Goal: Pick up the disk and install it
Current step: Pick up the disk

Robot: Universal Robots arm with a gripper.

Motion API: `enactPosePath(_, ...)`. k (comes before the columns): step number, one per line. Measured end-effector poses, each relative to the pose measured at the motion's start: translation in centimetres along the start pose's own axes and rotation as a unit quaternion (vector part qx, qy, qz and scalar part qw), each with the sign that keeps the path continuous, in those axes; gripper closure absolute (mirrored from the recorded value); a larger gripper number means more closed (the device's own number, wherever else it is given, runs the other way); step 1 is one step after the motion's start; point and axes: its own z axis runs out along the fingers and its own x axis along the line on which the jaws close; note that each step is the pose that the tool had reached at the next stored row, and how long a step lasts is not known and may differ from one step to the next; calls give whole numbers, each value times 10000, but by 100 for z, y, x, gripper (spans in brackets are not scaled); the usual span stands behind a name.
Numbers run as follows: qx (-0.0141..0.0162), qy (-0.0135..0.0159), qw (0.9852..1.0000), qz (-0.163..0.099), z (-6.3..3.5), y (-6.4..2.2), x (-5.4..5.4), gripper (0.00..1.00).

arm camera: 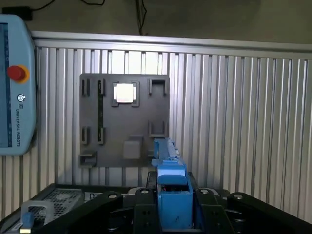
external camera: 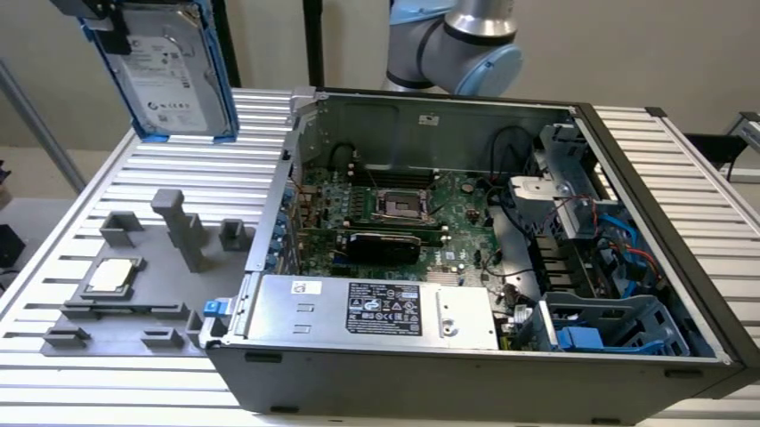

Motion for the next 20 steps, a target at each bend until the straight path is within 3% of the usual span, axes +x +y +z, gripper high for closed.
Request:
enactPosePath(7, -27, -12, 10000, 1, -234, -313, 5, 67)
enactPosePath(13, -60, -53, 10000, 1, -281, -585, 19, 67)
enactPosePath(20, -111, -68, 9999, 4, -305, -900, 53, 67)
